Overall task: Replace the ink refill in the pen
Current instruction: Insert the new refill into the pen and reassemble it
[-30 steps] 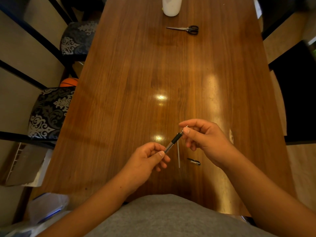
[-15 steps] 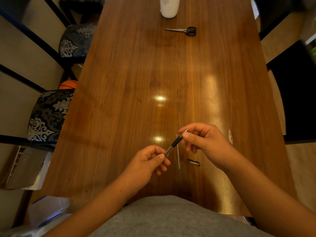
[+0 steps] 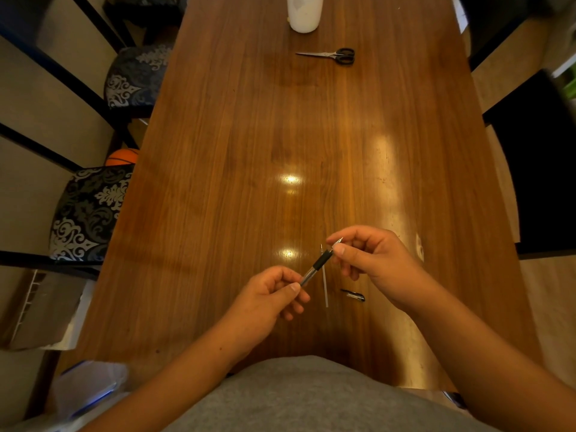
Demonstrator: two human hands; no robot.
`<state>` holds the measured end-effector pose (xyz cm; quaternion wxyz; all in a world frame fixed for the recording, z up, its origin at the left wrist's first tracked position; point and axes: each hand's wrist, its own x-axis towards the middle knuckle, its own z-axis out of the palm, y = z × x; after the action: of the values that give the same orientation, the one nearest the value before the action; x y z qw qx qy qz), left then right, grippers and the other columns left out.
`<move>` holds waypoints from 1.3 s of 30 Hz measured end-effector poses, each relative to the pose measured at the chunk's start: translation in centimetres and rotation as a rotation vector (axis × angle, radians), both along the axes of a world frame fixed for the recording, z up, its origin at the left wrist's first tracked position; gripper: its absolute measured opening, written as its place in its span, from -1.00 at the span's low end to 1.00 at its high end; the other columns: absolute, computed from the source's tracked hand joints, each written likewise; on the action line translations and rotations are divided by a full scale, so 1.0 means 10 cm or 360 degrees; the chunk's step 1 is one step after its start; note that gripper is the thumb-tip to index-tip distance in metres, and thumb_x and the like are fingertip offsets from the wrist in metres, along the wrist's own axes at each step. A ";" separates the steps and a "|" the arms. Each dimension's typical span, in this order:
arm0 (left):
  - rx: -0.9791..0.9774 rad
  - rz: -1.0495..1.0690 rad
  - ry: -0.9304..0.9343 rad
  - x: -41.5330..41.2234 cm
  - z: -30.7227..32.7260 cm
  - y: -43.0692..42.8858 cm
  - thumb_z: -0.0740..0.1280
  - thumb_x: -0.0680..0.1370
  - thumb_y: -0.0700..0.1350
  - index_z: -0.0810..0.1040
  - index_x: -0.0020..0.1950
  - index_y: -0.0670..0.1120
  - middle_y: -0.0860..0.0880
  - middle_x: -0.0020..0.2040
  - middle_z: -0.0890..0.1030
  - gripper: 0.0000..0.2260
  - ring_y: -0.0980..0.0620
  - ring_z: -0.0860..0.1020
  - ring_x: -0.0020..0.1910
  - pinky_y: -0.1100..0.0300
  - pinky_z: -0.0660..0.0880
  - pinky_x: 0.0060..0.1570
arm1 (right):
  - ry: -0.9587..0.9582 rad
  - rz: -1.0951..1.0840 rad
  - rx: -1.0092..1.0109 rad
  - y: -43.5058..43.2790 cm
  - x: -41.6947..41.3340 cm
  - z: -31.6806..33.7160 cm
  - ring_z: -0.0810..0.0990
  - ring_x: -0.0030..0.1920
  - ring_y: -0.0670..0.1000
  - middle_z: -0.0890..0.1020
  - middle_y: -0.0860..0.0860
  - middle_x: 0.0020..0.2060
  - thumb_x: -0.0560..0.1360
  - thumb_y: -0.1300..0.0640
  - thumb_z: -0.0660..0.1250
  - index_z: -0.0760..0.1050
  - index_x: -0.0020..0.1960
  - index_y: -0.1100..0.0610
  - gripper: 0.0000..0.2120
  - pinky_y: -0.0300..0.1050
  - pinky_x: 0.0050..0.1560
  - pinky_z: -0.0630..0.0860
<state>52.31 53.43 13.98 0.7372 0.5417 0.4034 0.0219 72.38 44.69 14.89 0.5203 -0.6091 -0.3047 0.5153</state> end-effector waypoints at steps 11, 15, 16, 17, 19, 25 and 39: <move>0.0017 -0.0026 0.0035 -0.02 -0.02 0.01 0.22 0.60 -0.24 0.57 -0.01 -0.07 0.00 -0.23 0.69 -0.85 0.12 0.62 -0.27 0.29 0.50 -0.32 | -0.0027 0.0011 -0.0043 0.00 -0.02 -0.03 0.61 -0.37 -0.06 0.67 0.00 -0.34 0.41 -0.02 0.41 0.63 -0.08 0.06 -0.82 -0.24 -0.39 0.51; 0.0028 -0.0025 0.0042 -0.02 -0.03 0.01 0.25 0.59 -0.24 0.57 -0.02 -0.05 0.01 -0.22 0.70 -0.86 0.13 0.62 -0.27 0.31 0.51 -0.31 | 0.0031 0.0024 -0.0067 -0.01 0.00 -0.04 0.64 -0.35 -0.04 0.69 0.03 -0.33 0.44 0.05 0.39 0.64 -0.11 0.04 -0.91 -0.24 -0.38 0.53; 0.0038 -0.0024 0.0045 -0.02 -0.04 0.00 0.26 0.59 -0.24 0.57 -0.02 -0.04 0.01 -0.22 0.70 -0.86 0.13 0.63 -0.26 0.31 0.52 -0.31 | 0.0022 0.0024 -0.0072 -0.01 0.00 -0.04 0.64 -0.35 -0.04 0.68 0.03 -0.35 0.43 0.04 0.40 0.63 -0.15 0.03 -0.92 -0.24 -0.38 0.53; 0.0045 -0.0028 0.0048 -0.01 -0.04 0.00 0.27 0.58 -0.24 0.57 -0.02 -0.04 0.01 -0.22 0.70 -0.87 0.13 0.63 -0.26 0.30 0.52 -0.30 | 0.0007 0.0021 -0.0078 0.00 0.00 -0.04 0.64 -0.36 -0.04 0.68 0.02 -0.37 0.41 0.02 0.40 0.62 -0.18 0.02 -0.92 -0.25 -0.39 0.53; 0.0029 -0.0033 0.0042 -0.01 -0.05 0.00 0.26 0.59 -0.24 0.57 -0.02 -0.04 0.01 -0.23 0.69 -0.86 0.12 0.63 -0.26 0.29 0.52 -0.31 | 0.0007 0.0010 -0.0081 0.00 0.00 -0.04 0.64 -0.37 -0.04 0.67 0.03 -0.38 0.40 0.02 0.42 0.62 -0.19 0.03 -0.91 -0.25 -0.40 0.52; 0.0027 -0.0029 0.0011 0.00 -0.07 0.02 0.26 0.59 -0.24 0.57 -0.02 -0.04 0.01 -0.23 0.69 -0.86 0.12 0.63 -0.26 0.30 0.53 -0.31 | 0.0104 -0.0007 -0.0065 -0.02 0.03 -0.02 0.65 -0.35 -0.04 0.70 0.05 -0.34 0.41 0.06 0.40 0.64 -0.17 0.07 -0.90 -0.27 -0.39 0.53; 0.0773 -0.0094 0.0161 0.03 -0.19 0.02 0.34 0.54 -0.16 0.52 -0.10 0.16 0.06 -0.20 0.61 -0.81 0.14 0.61 -0.25 0.32 0.50 -0.29 | 0.0189 -0.0258 -0.0097 0.02 -0.08 -0.25 0.61 -0.40 -0.06 0.67 0.03 -0.38 0.46 0.12 0.39 0.62 -0.19 0.07 -0.93 -0.25 -0.41 0.52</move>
<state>52.64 53.68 12.05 0.5646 0.7148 0.4068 0.0694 71.57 44.87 12.38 0.5585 -0.6157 -0.2073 0.5157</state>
